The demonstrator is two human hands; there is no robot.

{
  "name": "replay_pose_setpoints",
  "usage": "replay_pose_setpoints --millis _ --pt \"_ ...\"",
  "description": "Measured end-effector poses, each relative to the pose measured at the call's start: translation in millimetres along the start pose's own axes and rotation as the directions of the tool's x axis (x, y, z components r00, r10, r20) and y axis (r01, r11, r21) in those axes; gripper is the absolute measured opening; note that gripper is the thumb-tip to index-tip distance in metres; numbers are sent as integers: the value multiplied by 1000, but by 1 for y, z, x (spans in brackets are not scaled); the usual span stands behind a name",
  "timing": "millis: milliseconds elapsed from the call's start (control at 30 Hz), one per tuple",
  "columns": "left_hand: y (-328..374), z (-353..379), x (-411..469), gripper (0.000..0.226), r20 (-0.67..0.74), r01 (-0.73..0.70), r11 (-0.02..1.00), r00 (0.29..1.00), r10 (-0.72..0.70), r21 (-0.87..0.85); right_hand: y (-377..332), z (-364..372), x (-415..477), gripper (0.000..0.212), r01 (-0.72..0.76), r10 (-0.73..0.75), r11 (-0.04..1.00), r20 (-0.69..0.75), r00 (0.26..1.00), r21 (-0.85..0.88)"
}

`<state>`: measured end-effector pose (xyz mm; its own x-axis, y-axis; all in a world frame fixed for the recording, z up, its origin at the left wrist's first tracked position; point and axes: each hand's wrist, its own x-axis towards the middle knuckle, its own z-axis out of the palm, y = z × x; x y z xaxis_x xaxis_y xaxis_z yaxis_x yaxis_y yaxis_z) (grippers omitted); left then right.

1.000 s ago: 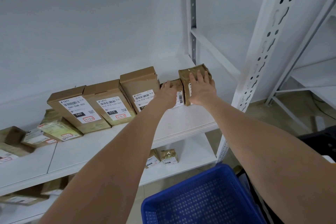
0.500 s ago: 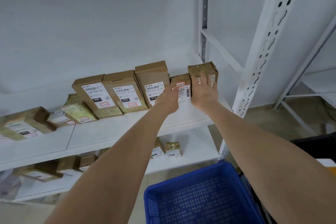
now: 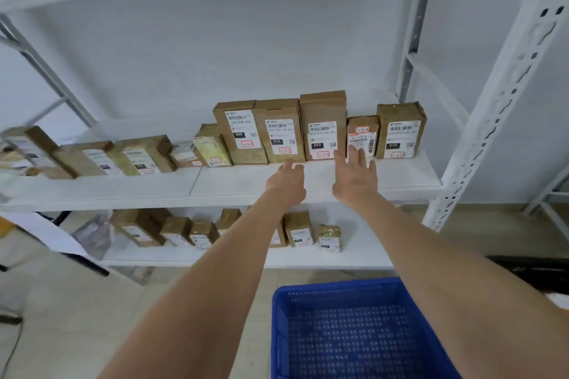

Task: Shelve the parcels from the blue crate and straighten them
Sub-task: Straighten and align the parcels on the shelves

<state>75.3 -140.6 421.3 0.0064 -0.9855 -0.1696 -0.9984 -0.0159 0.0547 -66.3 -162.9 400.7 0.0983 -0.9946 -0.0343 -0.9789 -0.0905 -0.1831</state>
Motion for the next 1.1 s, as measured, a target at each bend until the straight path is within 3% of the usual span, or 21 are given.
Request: replay_pose_setpoints --millis 667,1100 --pt "-267 42 -167 49 96 15 1000 995 -17 17 -282 97 -144 77 87 -84 996 57 995 -38" --pt "-385 112 -147 51 193 112 993 974 -118 41 -371 181 -125 84 163 -138 981 209 968 -109"
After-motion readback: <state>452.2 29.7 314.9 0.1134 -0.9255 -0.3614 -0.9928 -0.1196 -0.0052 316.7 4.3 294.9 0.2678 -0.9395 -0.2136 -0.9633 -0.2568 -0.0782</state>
